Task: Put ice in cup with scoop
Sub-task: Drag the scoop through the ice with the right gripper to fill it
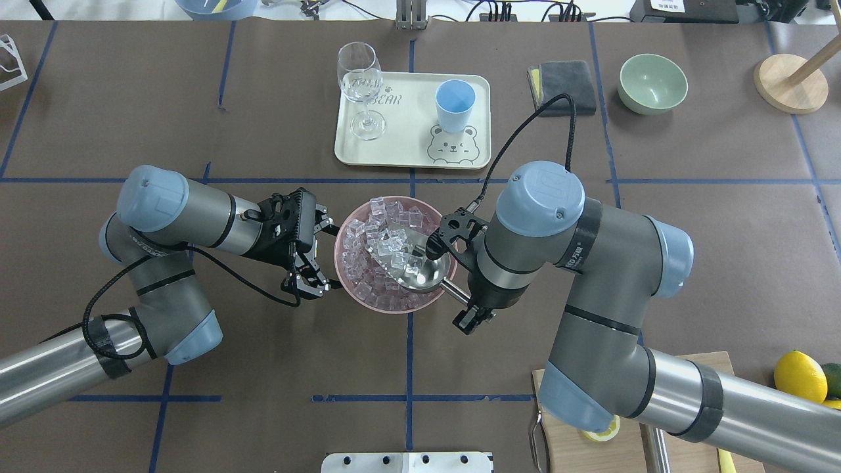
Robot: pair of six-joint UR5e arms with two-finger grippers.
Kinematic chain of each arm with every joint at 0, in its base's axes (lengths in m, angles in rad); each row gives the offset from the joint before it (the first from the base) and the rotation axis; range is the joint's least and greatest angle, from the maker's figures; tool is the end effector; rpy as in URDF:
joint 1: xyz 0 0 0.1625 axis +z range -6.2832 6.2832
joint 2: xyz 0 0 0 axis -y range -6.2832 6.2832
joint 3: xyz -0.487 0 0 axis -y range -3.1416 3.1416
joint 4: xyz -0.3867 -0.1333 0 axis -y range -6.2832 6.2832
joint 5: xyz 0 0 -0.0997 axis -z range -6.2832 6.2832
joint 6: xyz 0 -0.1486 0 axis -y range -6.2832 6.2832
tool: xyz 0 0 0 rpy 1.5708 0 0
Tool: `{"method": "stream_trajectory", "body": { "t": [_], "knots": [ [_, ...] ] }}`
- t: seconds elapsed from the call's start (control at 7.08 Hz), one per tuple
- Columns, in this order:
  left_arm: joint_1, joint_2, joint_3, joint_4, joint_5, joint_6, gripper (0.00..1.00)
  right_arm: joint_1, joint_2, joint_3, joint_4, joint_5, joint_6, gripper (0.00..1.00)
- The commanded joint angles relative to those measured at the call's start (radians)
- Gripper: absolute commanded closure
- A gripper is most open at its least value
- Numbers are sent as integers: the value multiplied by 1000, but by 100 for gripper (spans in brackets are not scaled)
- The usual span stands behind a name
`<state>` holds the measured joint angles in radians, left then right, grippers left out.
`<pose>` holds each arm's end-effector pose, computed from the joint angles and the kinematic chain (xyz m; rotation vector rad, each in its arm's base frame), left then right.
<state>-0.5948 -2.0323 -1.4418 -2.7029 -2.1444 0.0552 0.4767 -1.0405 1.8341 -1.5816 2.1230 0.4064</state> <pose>0.5644 -0.4454 0.3864 1.1497 1.1314 1.2338 -0.5765 -0.3600 0.3263 0.2072 -0.9314 -0.8524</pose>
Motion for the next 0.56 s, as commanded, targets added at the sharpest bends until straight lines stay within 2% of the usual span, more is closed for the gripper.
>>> {"method": "stream_trajectory", "body": {
  "t": [0.0,0.28,0.42],
  "knots": [
    [-3,0,-2,0,-3,0,0,2,-33,69,40,-5,20,100],
    [-8,0,-8,0,-14,-2,0,2,-55,117,51,-18,44,100],
    [-14,0,-8,0,-26,0,0,2,-75,125,99,-35,72,100]
  ]
}}
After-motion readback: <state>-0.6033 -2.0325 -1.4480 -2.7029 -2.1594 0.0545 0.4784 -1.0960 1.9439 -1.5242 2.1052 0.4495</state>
